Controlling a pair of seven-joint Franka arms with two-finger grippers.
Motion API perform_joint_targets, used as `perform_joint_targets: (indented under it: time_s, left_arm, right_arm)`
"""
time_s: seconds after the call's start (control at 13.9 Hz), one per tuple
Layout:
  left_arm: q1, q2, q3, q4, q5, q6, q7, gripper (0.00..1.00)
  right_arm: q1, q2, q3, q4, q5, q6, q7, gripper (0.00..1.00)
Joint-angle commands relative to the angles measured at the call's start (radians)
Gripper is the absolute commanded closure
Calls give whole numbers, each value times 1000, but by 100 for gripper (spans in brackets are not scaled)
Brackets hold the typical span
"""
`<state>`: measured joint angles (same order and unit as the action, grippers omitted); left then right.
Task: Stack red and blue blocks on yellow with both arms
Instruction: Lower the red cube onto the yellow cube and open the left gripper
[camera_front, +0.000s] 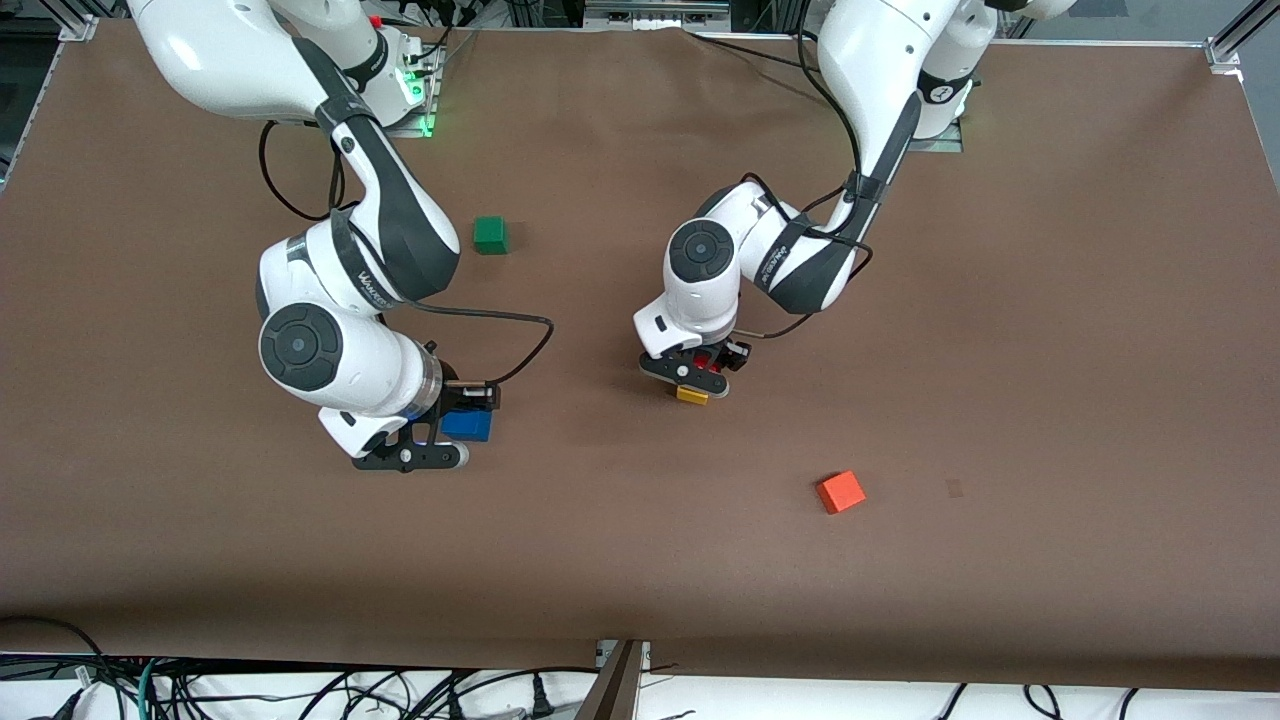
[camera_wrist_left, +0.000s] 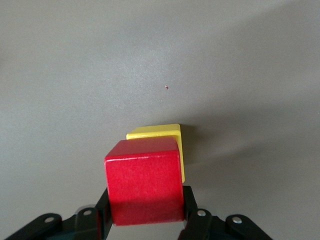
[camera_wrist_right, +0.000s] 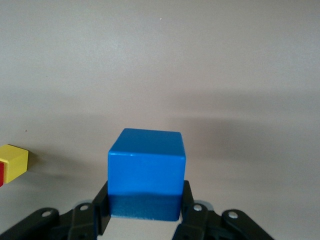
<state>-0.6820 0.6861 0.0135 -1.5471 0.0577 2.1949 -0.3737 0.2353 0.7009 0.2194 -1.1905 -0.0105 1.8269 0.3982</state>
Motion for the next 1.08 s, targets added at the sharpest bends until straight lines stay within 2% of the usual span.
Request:
perform_joint_targets:
  time_s: [0.0, 0.86, 0.93, 1.01]
  left_arm:
    - [2, 1, -3, 7, 8, 3, 10, 100]
    - [1, 15, -3, 12, -21, 6, 13, 100]
    - [1, 15, -3, 13, -21, 6, 9, 82]
    - [1, 15, -1, 15, -19, 5, 13, 1]
  right_arm:
    - [9, 17, 5, 38, 7, -18, 31, 72]
    - [22, 17, 5, 31, 7, -17, 57, 71]
    - [22, 17, 5, 31, 7, -17, 59, 71]
    - [24, 17, 5, 31, 7, -17, 60, 70]
